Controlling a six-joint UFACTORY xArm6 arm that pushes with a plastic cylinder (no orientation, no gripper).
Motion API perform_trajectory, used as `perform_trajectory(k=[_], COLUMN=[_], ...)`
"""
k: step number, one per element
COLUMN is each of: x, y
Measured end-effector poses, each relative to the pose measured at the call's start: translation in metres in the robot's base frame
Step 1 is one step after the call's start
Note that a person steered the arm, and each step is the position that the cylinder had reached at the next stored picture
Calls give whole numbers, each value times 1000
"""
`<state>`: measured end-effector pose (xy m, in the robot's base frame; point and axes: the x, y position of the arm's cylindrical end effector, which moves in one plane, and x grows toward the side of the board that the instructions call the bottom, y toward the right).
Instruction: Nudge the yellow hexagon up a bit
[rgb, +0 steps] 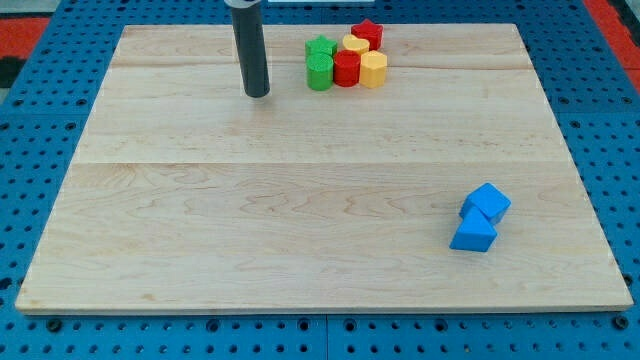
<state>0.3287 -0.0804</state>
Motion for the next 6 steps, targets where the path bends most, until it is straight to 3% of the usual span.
perform_trajectory(k=[4, 6], x=[-11, -44], y=[163, 180])
